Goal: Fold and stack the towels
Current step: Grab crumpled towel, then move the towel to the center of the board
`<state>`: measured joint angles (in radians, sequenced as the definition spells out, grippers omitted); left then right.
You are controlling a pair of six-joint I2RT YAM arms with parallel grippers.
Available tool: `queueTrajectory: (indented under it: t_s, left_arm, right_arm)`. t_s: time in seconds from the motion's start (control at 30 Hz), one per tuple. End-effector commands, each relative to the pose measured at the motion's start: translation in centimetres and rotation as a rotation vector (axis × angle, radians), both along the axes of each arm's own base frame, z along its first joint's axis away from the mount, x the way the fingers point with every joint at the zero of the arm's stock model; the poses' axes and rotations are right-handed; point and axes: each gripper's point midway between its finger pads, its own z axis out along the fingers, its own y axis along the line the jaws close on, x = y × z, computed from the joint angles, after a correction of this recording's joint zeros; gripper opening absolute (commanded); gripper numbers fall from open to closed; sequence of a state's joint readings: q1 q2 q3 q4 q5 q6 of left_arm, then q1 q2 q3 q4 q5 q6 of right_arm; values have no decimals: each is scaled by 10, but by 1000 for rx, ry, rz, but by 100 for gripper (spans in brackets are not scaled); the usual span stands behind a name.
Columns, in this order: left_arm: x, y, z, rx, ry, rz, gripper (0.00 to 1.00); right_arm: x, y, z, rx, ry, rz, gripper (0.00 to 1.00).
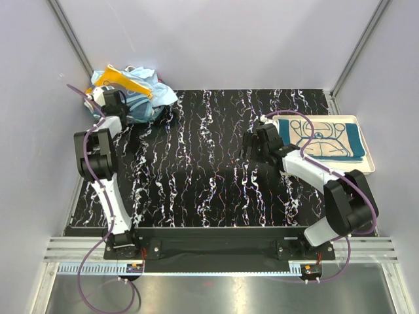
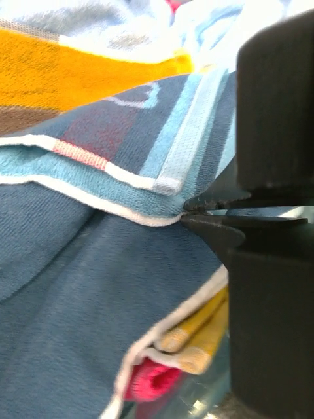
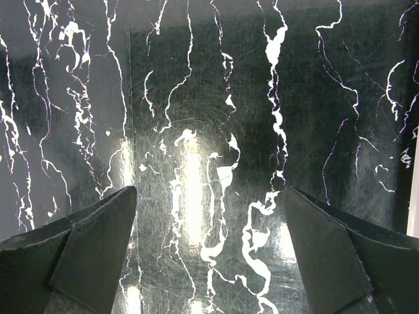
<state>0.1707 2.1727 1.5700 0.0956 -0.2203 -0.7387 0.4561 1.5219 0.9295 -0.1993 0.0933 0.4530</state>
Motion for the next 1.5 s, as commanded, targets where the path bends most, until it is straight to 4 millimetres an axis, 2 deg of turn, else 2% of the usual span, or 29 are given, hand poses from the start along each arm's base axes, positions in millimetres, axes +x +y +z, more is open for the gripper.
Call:
queueTrajectory:
  t_s: [0.0, 0.03, 0.1, 0.13, 0.17, 0.27, 0.3, 0.33, 0.37, 0.4, 0.47, 0.5, 0.53, 0.57, 0.6, 0.63, 0.73, 0.87, 0.9, 0.93, 0.97, 1.0, 1.03, 1.1, 1.13, 1.17, 1.3, 1.43, 1.47]
  left_arm:
    - [5, -8, 90, 22, -256, -39, 0]
    - [-3, -13, 81, 11, -251, -45, 0]
    - [-8, -20, 101, 16, -314, -56, 0]
    - [-13, -27, 93, 13, -307, -65, 0]
    - [-16, -31, 110, 21, -353, -71, 0]
    - [-30, -41, 109, 10, -373, -77, 0]
    - [-35, -48, 126, 7, -425, -83, 0]
    - [-40, -52, 130, 5, -440, -85, 0]
    - [-49, -56, 119, -2, -426, -85, 0]
    - [-54, -65, 139, 6, -476, -97, 0]
    - [-67, -73, 139, 11, -485, -94, 0]
    - [-70, -84, 143, 5, -496, -111, 0]
    - [-78, -89, 156, 4, -529, -117, 0]
    - [-83, -93, 161, 4, -539, -115, 0]
    - [-89, -108, 159, 3, -534, -139, 0]
    - [-97, -114, 177, 9, -572, -146, 0]
    - [-112, -143, 198, 52, -589, -186, 0]
    - [-136, -179, 253, 94, -633, -244, 0]
    - [-141, -197, 261, 114, -627, -278, 0]
    - [-145, -205, 289, 114, -662, -281, 0]
    - [-149, -214, 292, 131, -634, -305, 0]
    - [-156, -237, 303, 130, -646, -351, 0]
    - [-161, -246, 325, 131, -676, -360, 0]
    - [-169, -270, 332, 133, -655, -403, 0]
    - [-174, -277, 346, 117, -678, -422, 0]
    - [-180, -292, 348, 99, -675, -460, 0]
    - [-203, -322, 354, 61, -672, -544, 0]
    - [-217, -329, 324, -8, -599, -578, 0]
    - [-219, -331, 299, -22, -548, -582, 0]
  right_arm:
    - [17, 8, 19, 21, -63, -5, 100]
    - [17, 9, 19, 22, -65, -6, 100]
    - [18, 9, 19, 19, -66, -5, 100]
    - [18, 9, 19, 22, -68, -6, 100]
    - [18, 8, 19, 20, -69, -6, 100]
    - [19, 7, 22, 16, -79, -12, 100]
    - [20, 5, 25, 15, -88, -19, 100]
    - [20, 6, 26, 17, -93, -20, 100]
    - [21, 5, 28, 17, -98, -24, 100]
    - [21, 5, 32, 20, -108, -20, 100]
    - [21, 5, 35, 24, -116, -22, 100]
    - [23, 4, 41, 29, -134, -29, 100]
    - [22, 5, 45, 35, -142, -28, 100]
    - [23, 5, 48, 39, -154, -31, 100]
    - [23, 2, 53, 45, -169, -46, 100]
    - [24, 1, 56, 63, -172, -72, 100]
    - [23, 1, 63, 80, -185, -86, 100]
    - [20, 3, 68, 97, -195, -70, 100]
    - [20, 2, 70, 97, -200, -71, 100]
    - [20, 2, 71, 93, -202, -71, 100]
    - [20, 1, 75, 92, -207, -70, 99]
    - [19, 1, 77, 90, -208, -68, 100]
    - [19, 1, 80, 91, -212, -66, 100]
    - [19, 0, 86, 94, -220, -67, 99]
    - [19, 0, 88, 94, -225, -67, 100]
    - [18, 0, 91, 96, -227, -66, 100]
    - [15, -2, 95, 94, -235, -65, 100]
    - [12, -6, 95, 88, -238, -72, 100]
    - [10, -7, 93, 84, -235, -74, 100]
